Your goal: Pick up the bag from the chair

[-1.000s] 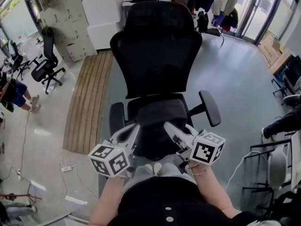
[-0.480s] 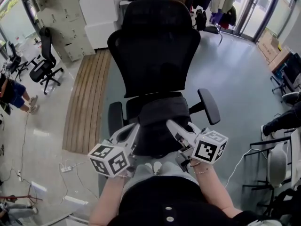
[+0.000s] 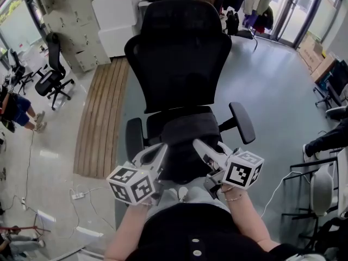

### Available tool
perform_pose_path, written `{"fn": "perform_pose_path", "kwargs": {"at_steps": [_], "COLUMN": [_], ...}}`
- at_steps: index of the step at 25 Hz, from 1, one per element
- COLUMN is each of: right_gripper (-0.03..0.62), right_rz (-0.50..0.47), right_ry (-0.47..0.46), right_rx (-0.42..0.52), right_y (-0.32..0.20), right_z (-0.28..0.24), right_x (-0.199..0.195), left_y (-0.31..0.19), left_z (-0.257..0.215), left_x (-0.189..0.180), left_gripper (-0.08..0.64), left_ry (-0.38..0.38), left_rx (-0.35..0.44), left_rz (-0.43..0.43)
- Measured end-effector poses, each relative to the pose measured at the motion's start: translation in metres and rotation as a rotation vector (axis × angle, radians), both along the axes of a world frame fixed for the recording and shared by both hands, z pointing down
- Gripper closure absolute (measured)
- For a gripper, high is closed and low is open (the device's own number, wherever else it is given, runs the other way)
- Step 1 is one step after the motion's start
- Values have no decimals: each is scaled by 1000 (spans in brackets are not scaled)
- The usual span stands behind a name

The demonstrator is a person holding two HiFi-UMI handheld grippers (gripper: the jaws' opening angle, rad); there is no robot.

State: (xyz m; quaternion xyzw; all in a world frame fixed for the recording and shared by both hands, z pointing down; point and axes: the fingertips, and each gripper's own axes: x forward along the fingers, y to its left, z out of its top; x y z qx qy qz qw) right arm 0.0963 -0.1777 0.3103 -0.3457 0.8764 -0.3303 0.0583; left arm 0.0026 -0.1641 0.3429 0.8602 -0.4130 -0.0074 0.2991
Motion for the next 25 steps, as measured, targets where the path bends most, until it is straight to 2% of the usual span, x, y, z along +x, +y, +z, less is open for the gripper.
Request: {"fn": "perform_pose_path", "kwargs": {"at_steps": [25], "right_gripper": [546], "right_rz": [-27], "right_ry": [17], "right_rx": [13], "right_y": [7], "right_z": [-6], "right_x": [0], "left_y": [8], "left_z": [-1], "left_x": [-2], "left_gripper": [543], "left_ry": [2], "left_rx": [-8], "left_rz": [-9]}}
